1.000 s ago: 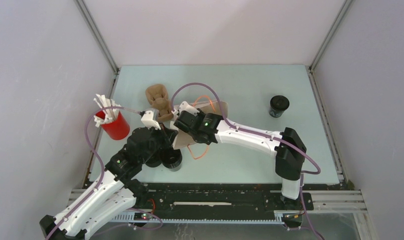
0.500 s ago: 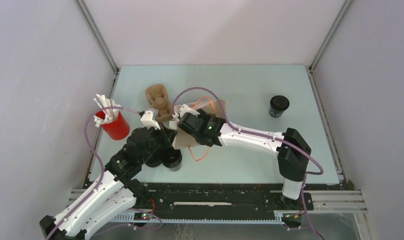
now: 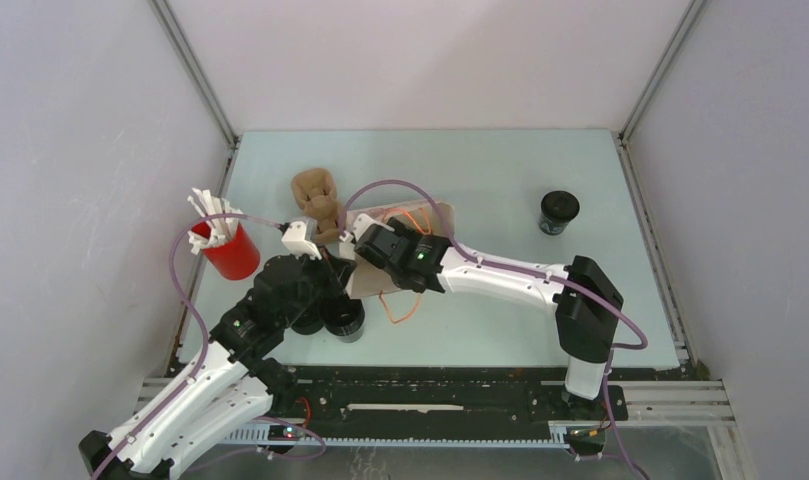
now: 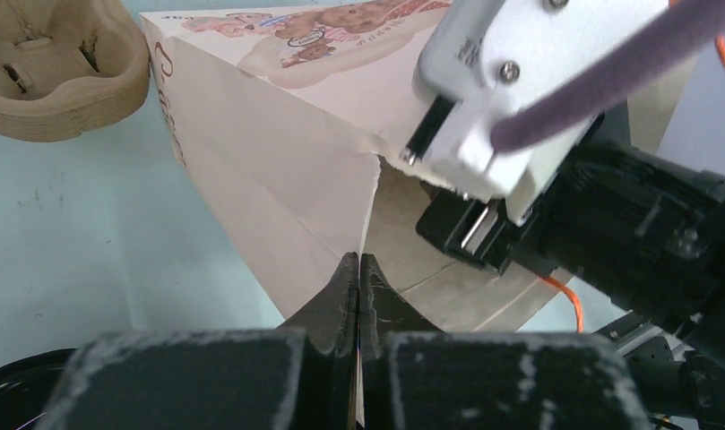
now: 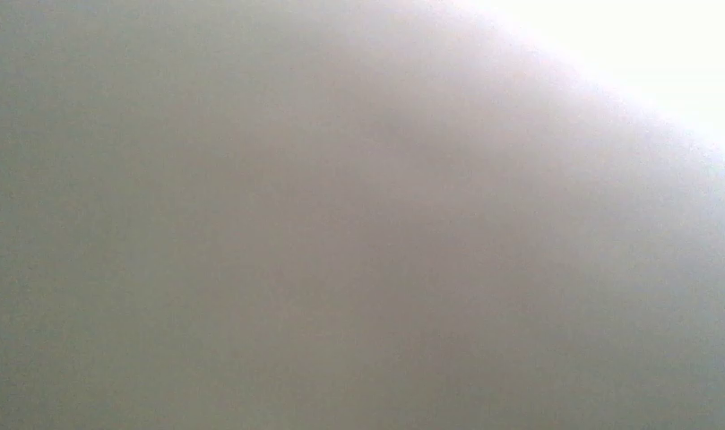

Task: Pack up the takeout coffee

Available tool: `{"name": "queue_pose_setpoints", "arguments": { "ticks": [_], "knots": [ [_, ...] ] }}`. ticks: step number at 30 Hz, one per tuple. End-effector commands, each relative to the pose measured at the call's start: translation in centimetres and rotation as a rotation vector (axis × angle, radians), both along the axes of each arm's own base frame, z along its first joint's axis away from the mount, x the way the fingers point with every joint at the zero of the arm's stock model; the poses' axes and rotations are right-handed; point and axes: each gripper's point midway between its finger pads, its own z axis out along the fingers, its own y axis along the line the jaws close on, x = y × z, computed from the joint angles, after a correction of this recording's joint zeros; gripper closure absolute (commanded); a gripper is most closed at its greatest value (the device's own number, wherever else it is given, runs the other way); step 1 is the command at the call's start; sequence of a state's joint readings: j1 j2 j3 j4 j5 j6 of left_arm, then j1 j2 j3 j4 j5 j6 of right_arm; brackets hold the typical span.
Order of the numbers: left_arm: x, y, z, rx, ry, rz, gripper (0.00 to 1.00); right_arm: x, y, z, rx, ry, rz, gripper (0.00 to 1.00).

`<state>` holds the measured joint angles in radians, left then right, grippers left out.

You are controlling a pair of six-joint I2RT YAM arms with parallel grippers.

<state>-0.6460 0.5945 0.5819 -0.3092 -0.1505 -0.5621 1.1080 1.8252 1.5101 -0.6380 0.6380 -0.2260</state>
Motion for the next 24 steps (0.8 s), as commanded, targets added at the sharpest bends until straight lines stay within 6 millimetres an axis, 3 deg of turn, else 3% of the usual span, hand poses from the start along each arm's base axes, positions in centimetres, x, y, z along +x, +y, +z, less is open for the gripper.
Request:
{"name": "queue_pose_setpoints", "arguments": {
  "ticks": [1,9,15,18,24],
  "knots": [
    [-0.3,-0.5,1.2,-0.045,-0.021,-0.016,1.00,1.9,-0.7,-0.1,-0.017,-0.024,0.001,0.40],
    [-0.3,-0.3,1.3,-0.041,-0.025,-0.013,1.00,3.1,0.0,-1.2,-0.066,-0.039,0.020,0.43],
    [-0.3,-0.4,1.5,-0.043,-0.026,-0.014,1.00,3.2,1.0,-2.0,-0.081,-0.032,0.045,0.54],
    [-0.2,-0.3,1.6,-0.039,-0.026,-0.006,1.00,2.9,1.2,-1.5,-0.067,-0.037,0.055,0.63],
    [0.2,0.1,1.4,-0.021,-0.009,0.028,1.00,1.2,0.6,0.3,-0.042,-0.033,0.064,0.93]
  ]
}}
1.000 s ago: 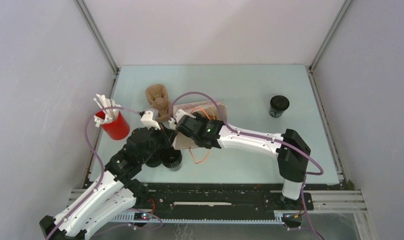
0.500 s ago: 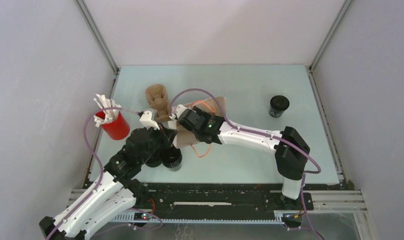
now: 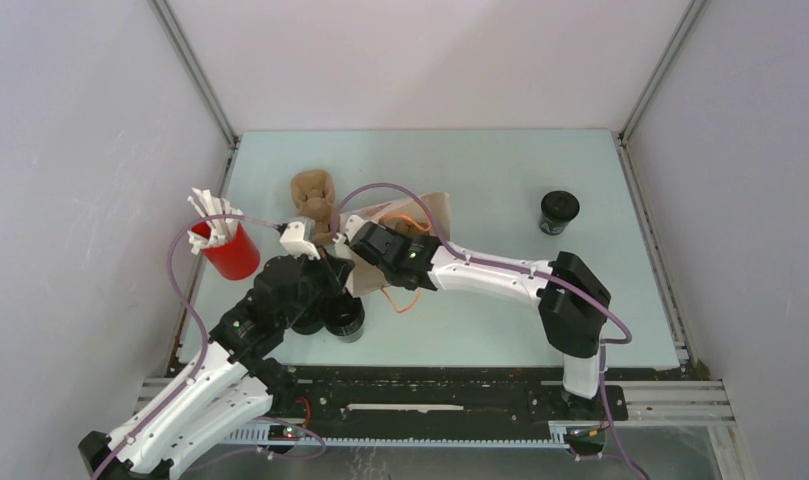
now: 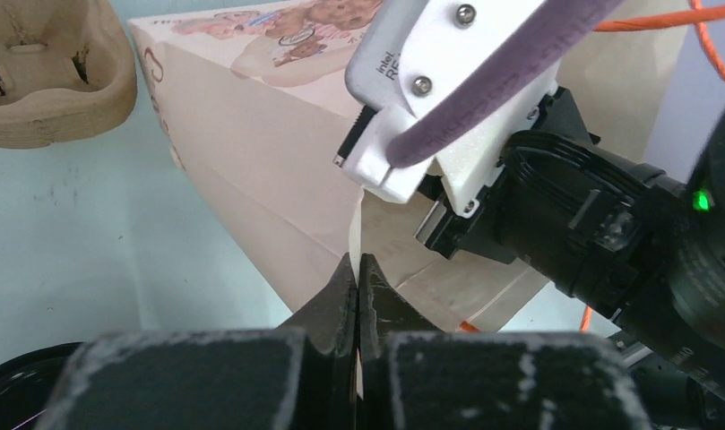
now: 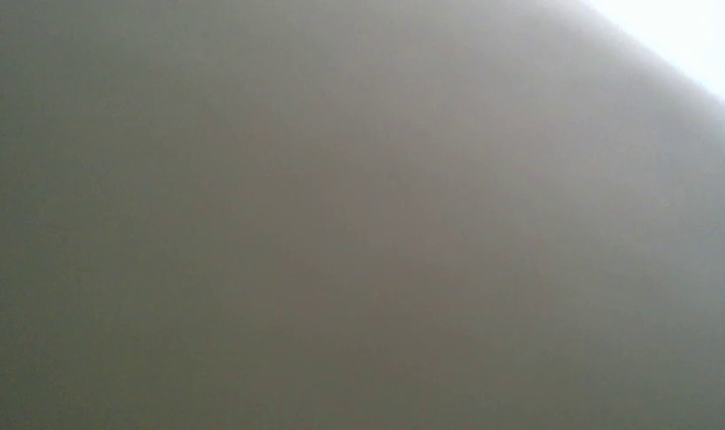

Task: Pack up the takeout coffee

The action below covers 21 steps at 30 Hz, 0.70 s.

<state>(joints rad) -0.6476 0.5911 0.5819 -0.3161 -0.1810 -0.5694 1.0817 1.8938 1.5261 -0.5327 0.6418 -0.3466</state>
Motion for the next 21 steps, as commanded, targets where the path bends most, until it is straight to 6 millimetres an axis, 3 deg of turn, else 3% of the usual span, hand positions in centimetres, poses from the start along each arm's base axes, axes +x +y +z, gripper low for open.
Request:
{"name": "queue_pose_setpoints", "arguments": {
  "ticks": [1,7,12,16,21],
  "knots": [
    [0.1,-0.4,1.4,-0.024,-0.007,-0.002,1.00,-1.5,-0.8,1.7,0.006,0.010,0.013,0.97],
    [0.5,-0.7,2.0,-0.015,-0.006,0.000,1.00,-3.6,-2.1,3.9,0.013,0.019,0.006,1.00],
    [1.0,-0.5,2.2,0.015,-0.005,0.016,1.00,-5.3,-3.6,4.4,0.012,0.052,-0.034,1.00],
    [1.2,-1.0,2.5,0.005,0.001,0.002,1.00,-6.3,-3.6,4.3,0.023,0.071,-0.053,1.00],
    [1.4,-1.5,2.7,-0.006,0.008,-0.009,1.00,-8.1,-3.1,6.4,0.039,0.080,-0.057,1.00]
  ]
}}
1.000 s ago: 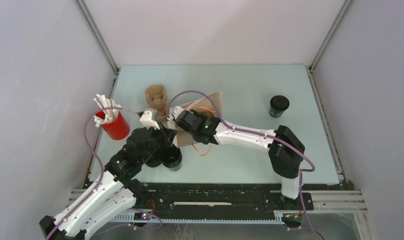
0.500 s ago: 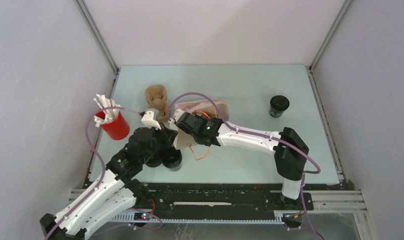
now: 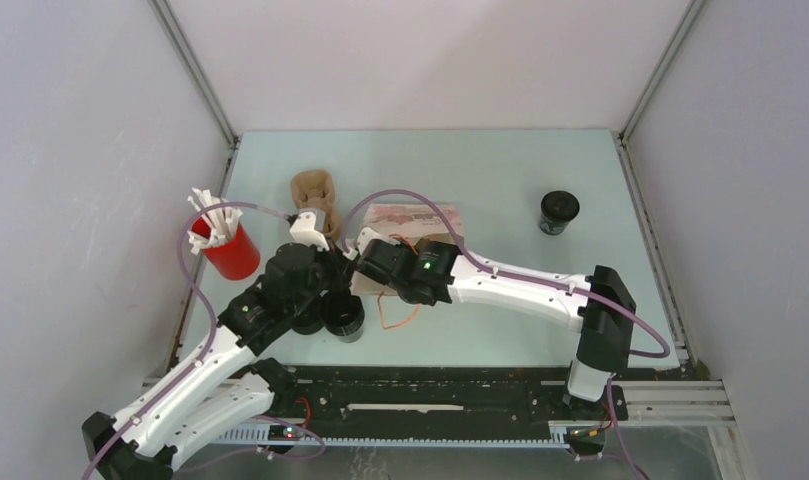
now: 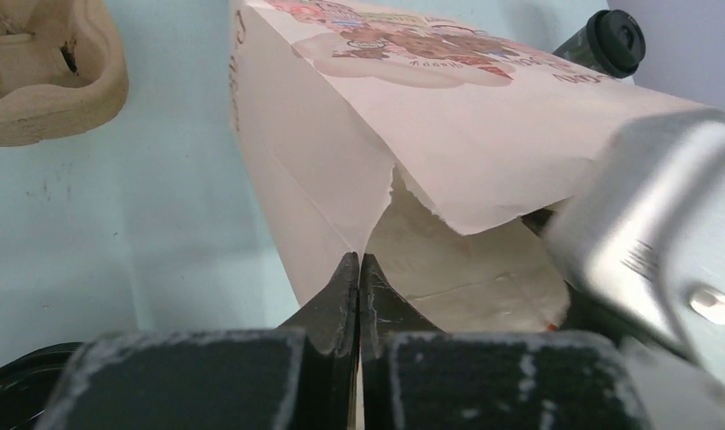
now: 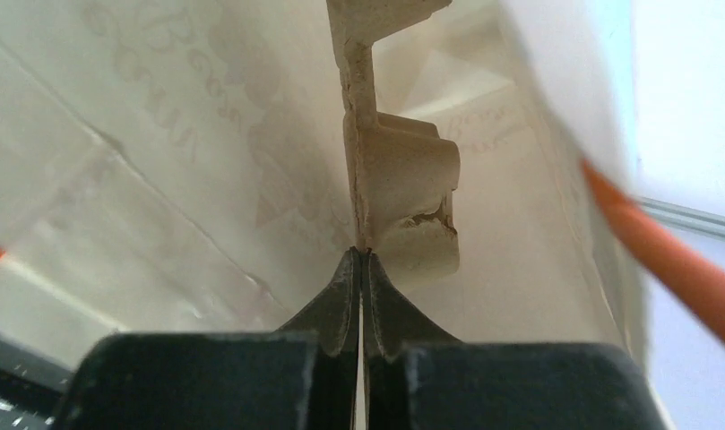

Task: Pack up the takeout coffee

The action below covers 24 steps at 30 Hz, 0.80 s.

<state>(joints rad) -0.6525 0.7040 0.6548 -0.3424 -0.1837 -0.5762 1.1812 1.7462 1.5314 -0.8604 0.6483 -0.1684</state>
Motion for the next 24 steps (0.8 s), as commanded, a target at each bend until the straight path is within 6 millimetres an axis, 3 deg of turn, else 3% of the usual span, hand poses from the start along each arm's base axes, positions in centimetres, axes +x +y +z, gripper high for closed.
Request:
{"name": "queue_pose_setpoints", "arguments": {
  "ticks": [1,7,14,20,24],
  "knots": [
    [0.5,-0.6,2.8,-0.038,-0.048,-0.007,1.00,-1.8,0.2,4.1,0.077,-0.014,-0.041,1.00],
    [0.8,-0.4,2.3,-0.012,-0.046,0.001,1.00,-3.7,-1.0,7.0,0.121,0.034,-0.073,1.00],
    [1.2,-0.4,2.5,-0.017,-0.025,0.031,1.00,-6.7,-1.3,9.3,0.229,0.138,0.018,1.00],
    [1.6,1.2,3.2,0.028,0.022,0.126,1.00,-7.4,-2.6,11.8,0.338,0.179,0.027,1.00],
    [1.7,0.4,4.5,0.026,0.013,0.090,1.00,-7.6,-2.9,12.0,0.411,0.288,0.041,1.00]
  ]
}}
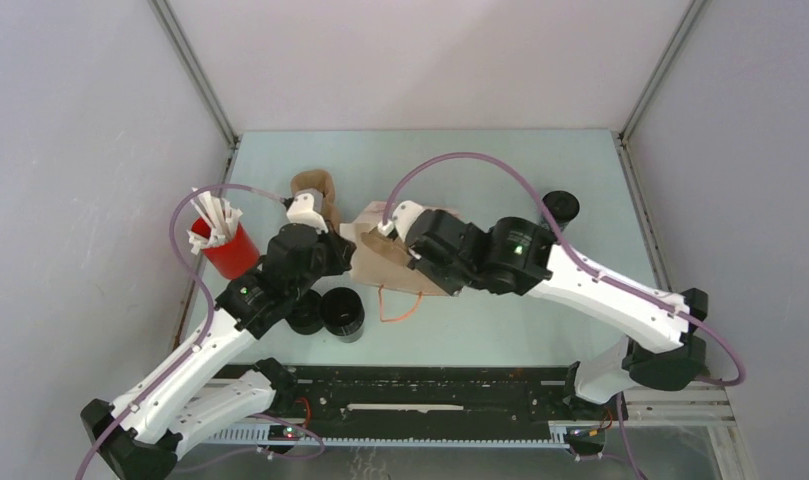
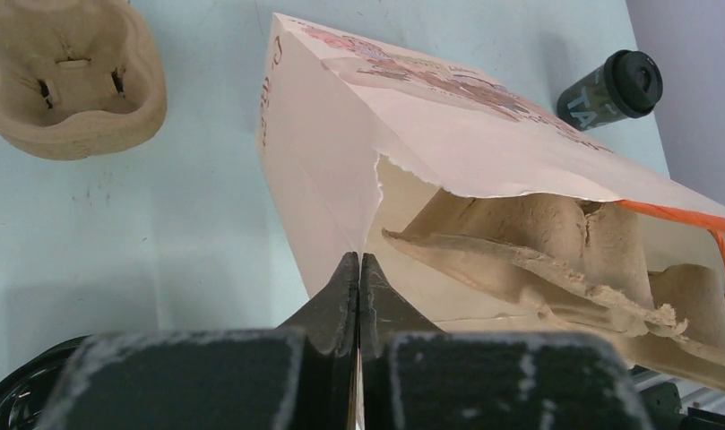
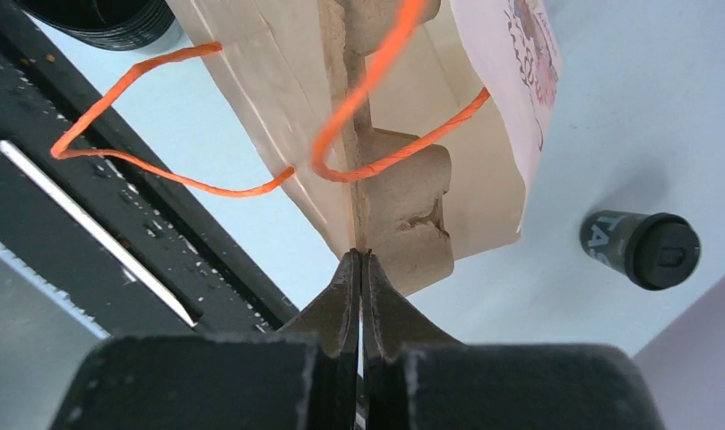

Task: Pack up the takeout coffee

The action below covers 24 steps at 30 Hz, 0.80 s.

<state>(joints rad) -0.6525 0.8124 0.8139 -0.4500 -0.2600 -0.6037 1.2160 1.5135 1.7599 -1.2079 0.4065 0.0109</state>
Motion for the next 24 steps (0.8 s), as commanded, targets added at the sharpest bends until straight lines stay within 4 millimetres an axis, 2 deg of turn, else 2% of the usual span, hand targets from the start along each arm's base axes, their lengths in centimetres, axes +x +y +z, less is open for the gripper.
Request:
{"name": "queue_pose_setpoints", "arguments": {
  "ticks": [1,4,9,16,21,24],
  "knots": [
    [0.3,-0.3,2.7,-0.012,-0.036,-0.009,1.00,-0.5,-0.4,1.6,0.117,0.115,0.012,1.00],
    [0.3,-0.6,3.1,-0.012,-0.068,-0.036,1.00,-0.3,-0.8,1.6,0.124,0.173,-0.013,1.00],
    [-0.1,-1.6,2.4,-0.024,-0.066,-0.099,1.00,0.5,-1.1,2.3,0.175,0.263,-0.084,1.00],
    [-0.3,-2.2,2.0,-0.024,-0.072,-0.145,1.00,0.7,0.1,3.0,0.240,0.446,-0.127,1.00],
    [-0.5,-2.3,1.7,-0.015,-0.073,-0.157,1.00,0.5,0.8,2.4,0.245,0.590,-0.161,1.00],
    [-0.6,-2.2,1.2,-0.004,-0.065,-0.158,1.00,0.4,0.7,3.0,0.278,0.631,-0.181,1.00]
  ]
}}
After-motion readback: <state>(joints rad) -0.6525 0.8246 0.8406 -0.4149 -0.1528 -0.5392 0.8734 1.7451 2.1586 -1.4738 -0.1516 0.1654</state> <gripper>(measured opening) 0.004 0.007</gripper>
